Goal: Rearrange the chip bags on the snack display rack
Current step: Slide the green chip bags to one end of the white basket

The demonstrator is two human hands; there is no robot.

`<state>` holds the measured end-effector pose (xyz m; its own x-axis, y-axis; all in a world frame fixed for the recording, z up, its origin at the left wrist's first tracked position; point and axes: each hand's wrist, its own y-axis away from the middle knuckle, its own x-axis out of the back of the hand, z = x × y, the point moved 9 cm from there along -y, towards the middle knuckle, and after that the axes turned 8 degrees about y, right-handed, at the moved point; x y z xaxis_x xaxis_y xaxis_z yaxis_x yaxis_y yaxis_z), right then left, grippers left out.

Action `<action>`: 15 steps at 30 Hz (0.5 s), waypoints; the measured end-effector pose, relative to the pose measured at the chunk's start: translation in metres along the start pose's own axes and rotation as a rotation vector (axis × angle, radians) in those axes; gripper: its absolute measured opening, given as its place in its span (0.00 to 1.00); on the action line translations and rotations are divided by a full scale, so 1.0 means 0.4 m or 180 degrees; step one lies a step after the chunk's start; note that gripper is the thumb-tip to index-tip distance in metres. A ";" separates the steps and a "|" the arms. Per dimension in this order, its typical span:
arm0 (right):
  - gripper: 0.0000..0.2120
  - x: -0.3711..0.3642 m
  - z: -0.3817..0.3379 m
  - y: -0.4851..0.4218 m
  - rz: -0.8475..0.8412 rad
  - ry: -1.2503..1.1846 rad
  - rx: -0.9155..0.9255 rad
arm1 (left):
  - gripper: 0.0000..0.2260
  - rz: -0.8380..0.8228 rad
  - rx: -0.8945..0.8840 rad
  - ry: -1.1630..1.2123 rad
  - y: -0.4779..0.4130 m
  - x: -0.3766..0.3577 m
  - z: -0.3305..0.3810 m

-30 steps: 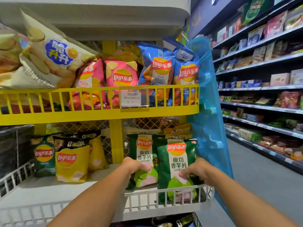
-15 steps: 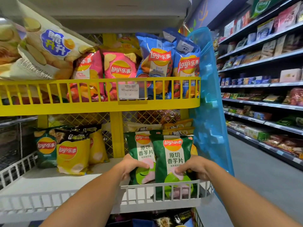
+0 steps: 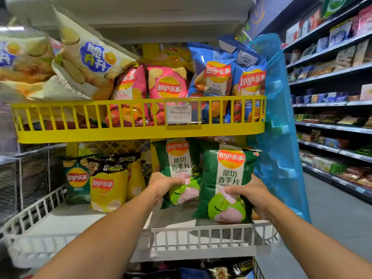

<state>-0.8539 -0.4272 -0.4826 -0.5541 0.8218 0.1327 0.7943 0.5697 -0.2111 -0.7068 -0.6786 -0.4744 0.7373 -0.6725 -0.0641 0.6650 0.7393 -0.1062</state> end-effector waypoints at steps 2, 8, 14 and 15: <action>0.37 -0.016 -0.014 0.003 0.0071 0.0073 0.0080 | 0.19 0.0046 -0.0040 -0.0050 0.000 0.068 0.012; 0.43 -0.104 -0.022 0.019 0.0101 0.0197 0.0097 | 0.36 0.0032 -0.0185 -0.0097 0.017 0.316 0.015; 0.31 -0.277 -0.073 0.032 0.0074 0.0158 0.0163 | 0.43 0.0137 -0.0334 0.0129 0.059 0.549 0.048; 0.28 -0.304 -0.088 0.035 0.0072 0.0198 0.0167 | 0.42 0.0141 -0.0369 0.0158 0.062 0.576 0.057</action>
<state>-0.7666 -0.5188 -0.4677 -0.5185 0.8344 0.1868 0.7914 0.5510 -0.2649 -0.5179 -0.8146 -0.4692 0.7569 -0.6424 -0.1200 0.6117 0.7611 -0.2159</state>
